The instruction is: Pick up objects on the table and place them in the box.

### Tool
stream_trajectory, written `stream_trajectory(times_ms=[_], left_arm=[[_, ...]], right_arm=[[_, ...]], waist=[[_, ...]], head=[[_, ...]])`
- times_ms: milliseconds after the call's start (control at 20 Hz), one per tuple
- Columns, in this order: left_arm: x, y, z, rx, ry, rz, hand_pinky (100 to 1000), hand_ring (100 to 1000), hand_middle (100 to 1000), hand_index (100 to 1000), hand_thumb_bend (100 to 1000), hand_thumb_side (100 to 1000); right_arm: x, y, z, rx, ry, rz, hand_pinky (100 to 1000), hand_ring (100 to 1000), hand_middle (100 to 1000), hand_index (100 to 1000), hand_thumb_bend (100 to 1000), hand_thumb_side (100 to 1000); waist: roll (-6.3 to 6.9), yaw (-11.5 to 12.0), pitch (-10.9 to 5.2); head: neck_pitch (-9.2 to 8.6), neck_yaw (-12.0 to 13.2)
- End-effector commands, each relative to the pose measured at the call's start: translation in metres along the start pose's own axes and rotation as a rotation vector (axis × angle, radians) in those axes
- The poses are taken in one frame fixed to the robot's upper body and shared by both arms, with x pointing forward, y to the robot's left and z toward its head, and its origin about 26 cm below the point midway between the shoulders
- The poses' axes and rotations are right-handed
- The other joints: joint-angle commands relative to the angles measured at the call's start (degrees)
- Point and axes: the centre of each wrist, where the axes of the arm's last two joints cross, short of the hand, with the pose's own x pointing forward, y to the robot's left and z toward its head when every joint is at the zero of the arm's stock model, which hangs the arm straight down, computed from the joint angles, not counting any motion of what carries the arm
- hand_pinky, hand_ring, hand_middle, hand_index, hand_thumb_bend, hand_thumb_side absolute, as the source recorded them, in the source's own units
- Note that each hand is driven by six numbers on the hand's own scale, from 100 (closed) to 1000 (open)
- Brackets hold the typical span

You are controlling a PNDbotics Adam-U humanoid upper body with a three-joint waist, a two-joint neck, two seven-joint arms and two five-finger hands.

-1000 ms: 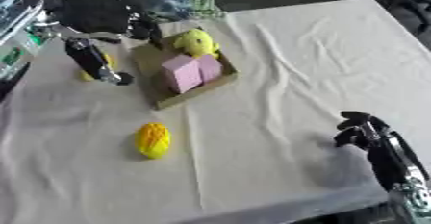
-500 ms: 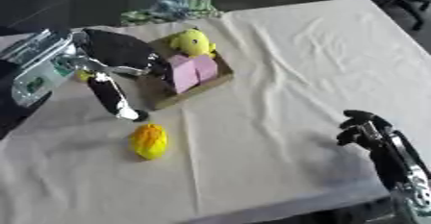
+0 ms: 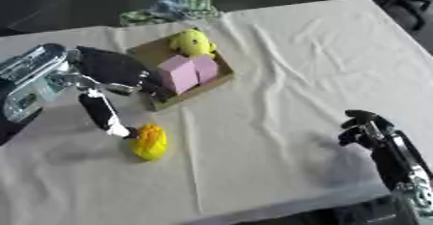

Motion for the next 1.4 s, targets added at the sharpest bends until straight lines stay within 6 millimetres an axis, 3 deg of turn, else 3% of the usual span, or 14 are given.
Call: stream_trajectory(times_ms=[50, 800, 1000, 1050, 1100, 1150, 1400], left_arm=[[-0.003, 0.003, 0.015, -0.294, -0.191, -0.208, 853, 826, 825, 910, 415, 576], [0.01, -0.01, -0.001, -0.199, -0.195, -0.27, 861, 828, 829, 896, 416, 443], [0.009, -0.019, -0.009, -0.18, -0.193, -0.255, 847, 807, 801, 851, 354, 347], [0.008, -0.019, -0.011, -0.16, -0.193, -0.248, 818, 766, 751, 799, 270, 307], [0.007, -0.02, -0.012, -0.139, -0.192, -0.239, 813, 759, 743, 791, 246, 304], [0.006, -0.021, -0.012, -0.106, -0.191, -0.225, 782, 709, 676, 735, 100, 279], [0.0, -0.031, -0.007, 0.051, -0.163, -0.128, 746, 626, 566, 669, 100, 263]], right_arm=[[0.007, -0.006, -0.004, 0.002, -0.021, 0.028, 517, 526, 549, 744, 100, 731], [0.008, -0.005, -0.005, 0.006, -0.025, 0.023, 517, 526, 549, 744, 100, 725], [0.007, -0.004, -0.005, 0.007, -0.024, 0.019, 517, 525, 548, 744, 100, 723], [0.007, -0.004, -0.004, 0.007, -0.023, 0.019, 517, 525, 548, 744, 100, 724], [0.007, -0.004, -0.004, 0.007, -0.022, 0.018, 517, 525, 548, 744, 100, 725], [0.006, -0.004, -0.004, 0.007, -0.021, 0.018, 517, 525, 548, 744, 100, 726], [0.006, -0.004, -0.004, 0.004, -0.02, 0.017, 518, 525, 547, 744, 100, 723]], waist=[[0.5, -0.05, -0.19], [0.14, -0.04, -0.19], [-0.14, -0.1, -0.23], [-0.2, -0.09, -0.26], [-0.24, -0.09, -0.28], [-0.28, -0.07, -0.29], [-0.42, -0.02, -0.28]], head=[[-0.2, -0.14], [-0.2, -0.37], [-0.2, -0.4], [-0.2, -0.38], [-0.2, -0.35], [-0.2, -0.38], [-0.2, -0.54]])
